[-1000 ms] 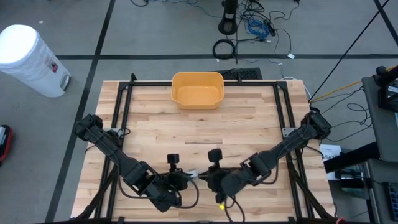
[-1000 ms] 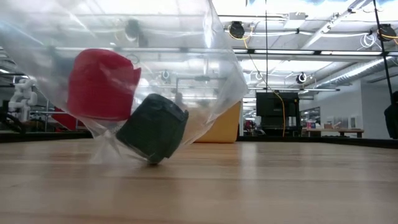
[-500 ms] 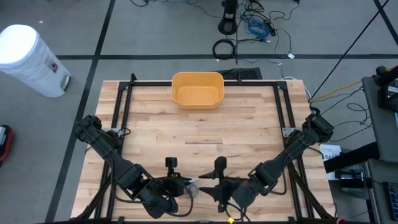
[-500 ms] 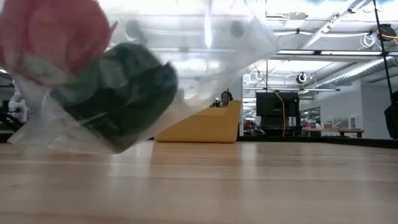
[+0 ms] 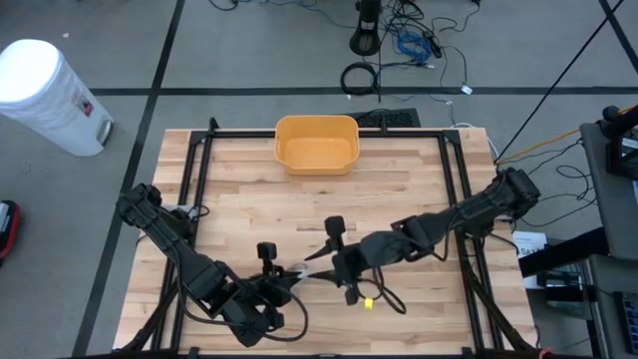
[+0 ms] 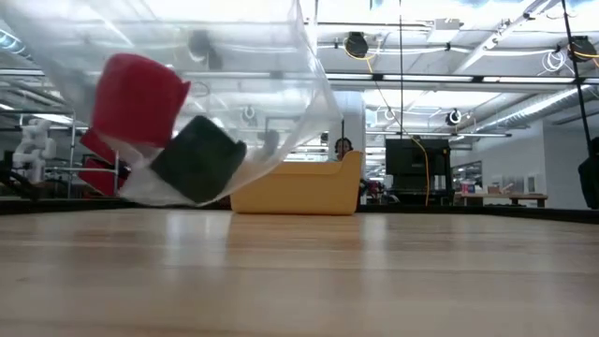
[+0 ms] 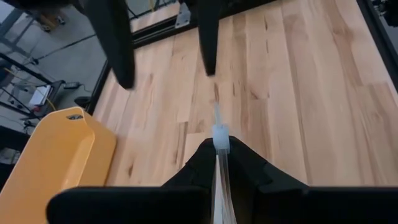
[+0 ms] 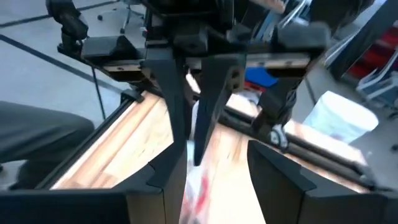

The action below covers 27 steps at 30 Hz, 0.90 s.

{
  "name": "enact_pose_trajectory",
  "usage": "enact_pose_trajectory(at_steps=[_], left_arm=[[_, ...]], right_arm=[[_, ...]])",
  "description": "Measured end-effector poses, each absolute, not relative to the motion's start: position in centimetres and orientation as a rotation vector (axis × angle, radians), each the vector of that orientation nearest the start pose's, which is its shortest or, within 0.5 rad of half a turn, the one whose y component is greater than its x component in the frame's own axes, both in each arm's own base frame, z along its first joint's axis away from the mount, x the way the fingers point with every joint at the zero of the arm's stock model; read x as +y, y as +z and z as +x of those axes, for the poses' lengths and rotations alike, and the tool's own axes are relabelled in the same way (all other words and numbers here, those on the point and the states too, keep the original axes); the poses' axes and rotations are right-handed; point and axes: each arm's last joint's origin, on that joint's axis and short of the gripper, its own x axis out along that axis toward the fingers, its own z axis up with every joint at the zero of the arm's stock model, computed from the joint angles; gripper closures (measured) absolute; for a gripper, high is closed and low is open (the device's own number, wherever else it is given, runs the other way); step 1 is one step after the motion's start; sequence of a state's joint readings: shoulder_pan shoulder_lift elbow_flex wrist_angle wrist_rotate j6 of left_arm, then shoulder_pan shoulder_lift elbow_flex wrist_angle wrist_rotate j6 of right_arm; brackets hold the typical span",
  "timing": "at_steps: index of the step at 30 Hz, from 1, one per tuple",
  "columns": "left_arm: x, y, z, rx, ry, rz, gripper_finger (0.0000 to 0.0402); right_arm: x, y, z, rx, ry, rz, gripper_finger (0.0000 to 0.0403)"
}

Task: Roll bandage
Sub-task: Close the transparent zip bag

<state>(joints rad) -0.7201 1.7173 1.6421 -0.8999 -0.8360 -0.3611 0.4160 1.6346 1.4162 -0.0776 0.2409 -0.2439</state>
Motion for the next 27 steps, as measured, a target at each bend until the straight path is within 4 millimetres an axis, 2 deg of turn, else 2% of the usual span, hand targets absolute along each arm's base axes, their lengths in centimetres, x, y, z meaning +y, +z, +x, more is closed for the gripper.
enact_pose_trajectory(at_steps=[6, 12, 16, 27], left_arm=[[-21.5, 33.4, 28.5, 0.65, 0.251, 0.316, 0.0373], [-21.5, 33.4, 28.5, 0.659, 0.242, 0.277, 0.0373], [-21.5, 33.3, 28.5, 0.668, 0.228, 0.27, 0.0373], [-21.5, 33.3, 28.5, 0.669, 0.226, 0.268, 0.0373]], right_arm=[[16.1, 32.5, 35.8, 0.307, 0.233, -0.341, 0.025], [17.2, 32.2, 35.4, 0.31, 0.131, -0.378, 0.025], [17.4, 32.3, 35.3, 0.306, 0.125, -0.371, 0.0255], [17.3, 31.5, 36.2, 0.304, 0.118, -0.377, 0.0347]])
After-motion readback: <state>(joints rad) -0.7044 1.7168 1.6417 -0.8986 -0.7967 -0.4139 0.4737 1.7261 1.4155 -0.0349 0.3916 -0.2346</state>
